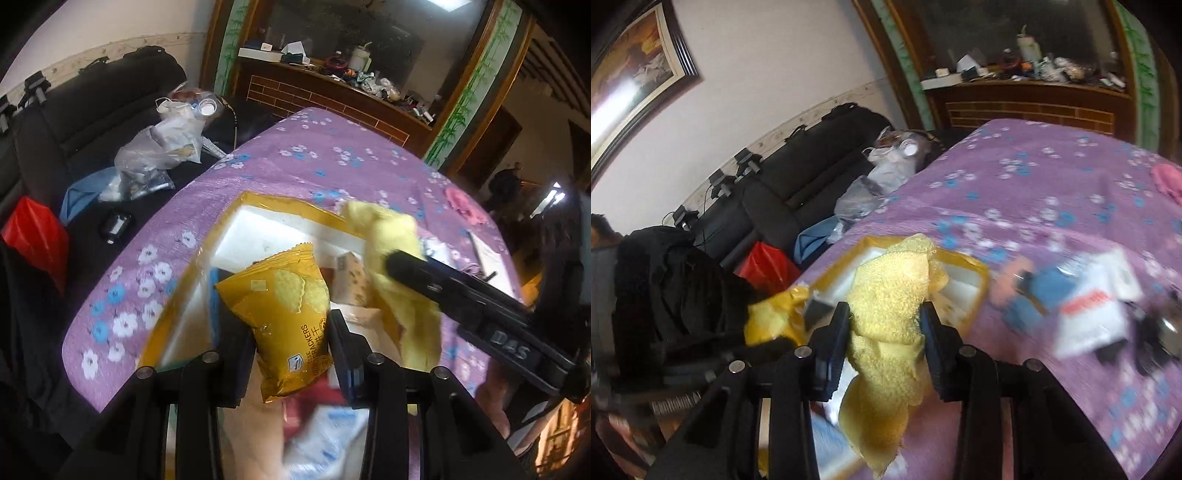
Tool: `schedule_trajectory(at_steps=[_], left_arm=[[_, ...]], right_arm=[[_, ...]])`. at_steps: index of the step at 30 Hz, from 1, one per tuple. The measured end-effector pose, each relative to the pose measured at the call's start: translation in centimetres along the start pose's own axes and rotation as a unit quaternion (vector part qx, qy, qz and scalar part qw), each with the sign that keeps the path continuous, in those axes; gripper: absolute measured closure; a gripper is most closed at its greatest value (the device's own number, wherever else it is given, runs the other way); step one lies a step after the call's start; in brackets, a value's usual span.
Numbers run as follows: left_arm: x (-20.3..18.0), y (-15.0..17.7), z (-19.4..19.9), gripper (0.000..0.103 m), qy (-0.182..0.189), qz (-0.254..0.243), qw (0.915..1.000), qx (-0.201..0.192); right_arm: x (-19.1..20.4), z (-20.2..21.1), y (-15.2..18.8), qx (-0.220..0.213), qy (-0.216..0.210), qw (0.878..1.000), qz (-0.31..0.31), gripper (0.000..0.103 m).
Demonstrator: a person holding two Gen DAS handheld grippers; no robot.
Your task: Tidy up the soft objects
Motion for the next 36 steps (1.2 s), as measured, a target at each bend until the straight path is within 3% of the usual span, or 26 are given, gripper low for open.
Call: schedule_trajectory(at_steps=[8, 10, 12, 19, 23, 26, 28, 30, 36], left_arm=[[0.6, 0.0, -3.4, 0.061, -0.045, -0.014, 0.9989, -0.009], [0.4, 0.1, -3.5, 0.053, -0.052, -0.022, 0.9983, -0.016], [0.2, 0.3, -3.4, 0.048, -0.053, -0.019, 0.9983, -0.018], [-0.5, 1.1, -1.7, 0.036, -0.065, -0.021, 0.9967, -0.045], [-0.6, 1.8, -0.7, 0.032, -0.061, -0.018, 0.9965, -0.055], [-0.1, 2.4, 0.1, 0.032, -0.071, -0.001, 0.995, -0.07], [-0.3, 2.9, 1.2, 0.032, -0.074, -0.002, 0.9927, -0.095], [-0.7, 3.5, 1.8, 0.032, -0.076, -0.007, 0.9923, -0.098], [-1.1, 5.4, 3.0, 0.032, -0.083, 0.003, 0.9921, -0.093]], right_arm=[[-0.7, -4.0, 1.6, 0.01, 0.005, 1.0, -0.003, 0.059], [-1.0, -3.8, 1.8, 0.003, 0.002, 1.0, -0.012, 0.054], [-1.4, -3.5, 2.0, -0.005, -0.009, 1.0, -0.027, 0.043], [-2.0, -1.6, 1.5, -0.039, -0.009, 0.998, -0.042, 0.036], [-1.8, -0.2, 1.6, -0.034, 0.028, 0.999, -0.03, 0.036], [-1.1, 1.2, 2.4, -0.004, 0.125, 0.992, 0.002, 0.036], [-1.0, 1.7, 3.3, 0.015, 0.159, 0.987, 0.008, 0.036], [-0.9, 2.4, 4.4, 0.031, 0.169, 0.985, 0.009, 0.036], [0.1, 4.8, 6.4, 0.027, 0.167, 0.985, 0.018, 0.035]])
Point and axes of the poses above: each gripper's, at about its wrist camera, not at the fingertips, and z roughly against the way its jaws point, x to its left, y to its underside, the point moved 5 cm from there along -z, roughly the way its jaws point, and after that the axes turned 11 degrees about z, right-handed, at the moved point
